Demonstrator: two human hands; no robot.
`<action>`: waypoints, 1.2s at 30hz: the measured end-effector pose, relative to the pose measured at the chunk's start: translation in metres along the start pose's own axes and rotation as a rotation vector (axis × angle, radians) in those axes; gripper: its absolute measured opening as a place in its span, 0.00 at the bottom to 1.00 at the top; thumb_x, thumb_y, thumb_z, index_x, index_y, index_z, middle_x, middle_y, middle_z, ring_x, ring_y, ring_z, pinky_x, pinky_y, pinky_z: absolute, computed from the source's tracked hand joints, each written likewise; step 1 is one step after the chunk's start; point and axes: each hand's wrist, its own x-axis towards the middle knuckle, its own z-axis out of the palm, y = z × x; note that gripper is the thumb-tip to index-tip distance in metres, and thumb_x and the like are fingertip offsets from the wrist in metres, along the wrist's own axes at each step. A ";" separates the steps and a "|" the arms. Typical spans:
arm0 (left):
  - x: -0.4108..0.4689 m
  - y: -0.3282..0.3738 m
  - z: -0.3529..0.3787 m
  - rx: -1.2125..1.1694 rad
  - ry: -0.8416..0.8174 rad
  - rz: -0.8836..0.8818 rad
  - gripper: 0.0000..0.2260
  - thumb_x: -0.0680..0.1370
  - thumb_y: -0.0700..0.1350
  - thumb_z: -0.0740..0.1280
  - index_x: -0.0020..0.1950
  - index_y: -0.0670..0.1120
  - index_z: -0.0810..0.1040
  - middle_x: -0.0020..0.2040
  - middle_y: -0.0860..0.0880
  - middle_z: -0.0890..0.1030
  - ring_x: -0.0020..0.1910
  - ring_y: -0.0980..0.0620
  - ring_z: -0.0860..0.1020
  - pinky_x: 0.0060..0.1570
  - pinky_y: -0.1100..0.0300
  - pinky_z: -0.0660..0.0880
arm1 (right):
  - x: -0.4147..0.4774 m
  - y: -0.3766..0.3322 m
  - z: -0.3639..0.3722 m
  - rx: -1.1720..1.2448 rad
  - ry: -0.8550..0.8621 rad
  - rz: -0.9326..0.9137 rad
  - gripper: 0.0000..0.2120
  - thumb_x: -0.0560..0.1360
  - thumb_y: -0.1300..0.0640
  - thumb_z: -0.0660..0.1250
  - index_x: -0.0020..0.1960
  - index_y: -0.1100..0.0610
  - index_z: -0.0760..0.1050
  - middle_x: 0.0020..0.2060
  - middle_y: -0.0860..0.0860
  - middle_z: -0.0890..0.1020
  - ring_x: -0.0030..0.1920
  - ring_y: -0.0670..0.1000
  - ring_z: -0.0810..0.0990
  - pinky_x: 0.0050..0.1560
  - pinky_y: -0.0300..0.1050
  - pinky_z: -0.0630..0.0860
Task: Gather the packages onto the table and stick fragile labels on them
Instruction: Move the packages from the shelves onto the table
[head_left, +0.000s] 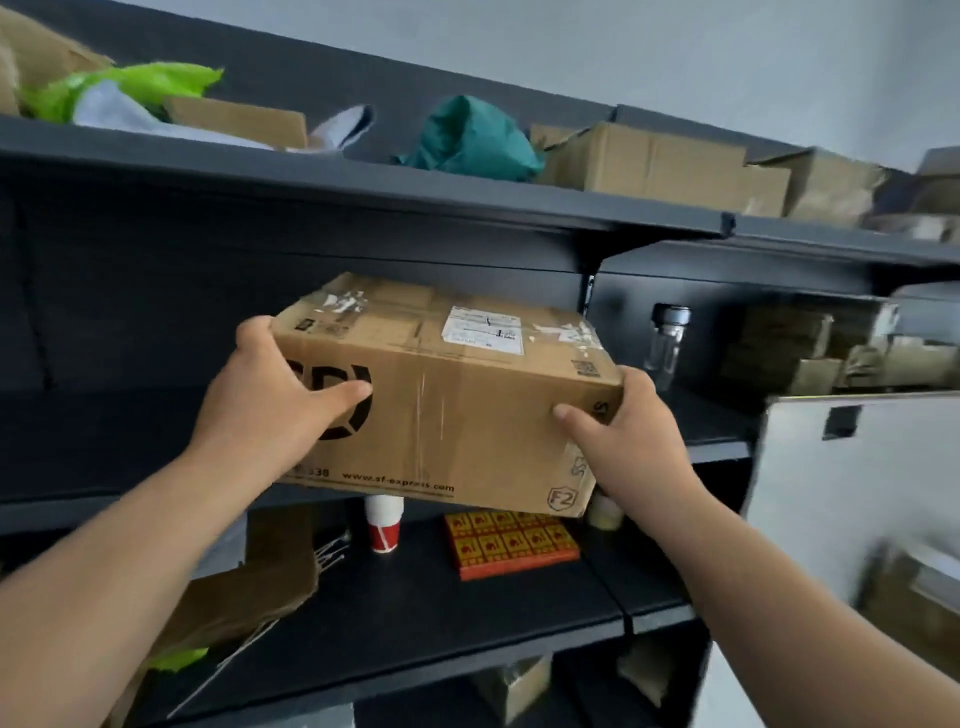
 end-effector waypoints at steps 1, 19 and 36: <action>-0.015 0.017 0.009 -0.003 -0.016 0.022 0.40 0.67 0.55 0.76 0.71 0.47 0.58 0.56 0.48 0.73 0.54 0.48 0.74 0.41 0.55 0.72 | -0.009 0.011 -0.023 -0.007 0.022 0.010 0.26 0.73 0.49 0.70 0.67 0.51 0.65 0.49 0.43 0.75 0.49 0.47 0.75 0.45 0.41 0.71; -0.211 0.258 0.239 -0.279 -0.524 0.343 0.37 0.67 0.57 0.76 0.67 0.46 0.61 0.58 0.48 0.75 0.49 0.51 0.71 0.41 0.55 0.70 | -0.135 0.183 -0.355 -0.254 0.470 0.406 0.26 0.73 0.50 0.71 0.68 0.51 0.65 0.54 0.46 0.77 0.54 0.50 0.76 0.54 0.50 0.77; -0.321 0.437 0.455 -0.528 -0.973 0.549 0.37 0.68 0.53 0.76 0.69 0.47 0.60 0.63 0.46 0.74 0.60 0.43 0.74 0.46 0.57 0.70 | -0.161 0.295 -0.519 -0.495 0.835 0.652 0.26 0.73 0.51 0.71 0.67 0.53 0.64 0.55 0.47 0.76 0.55 0.50 0.76 0.56 0.54 0.78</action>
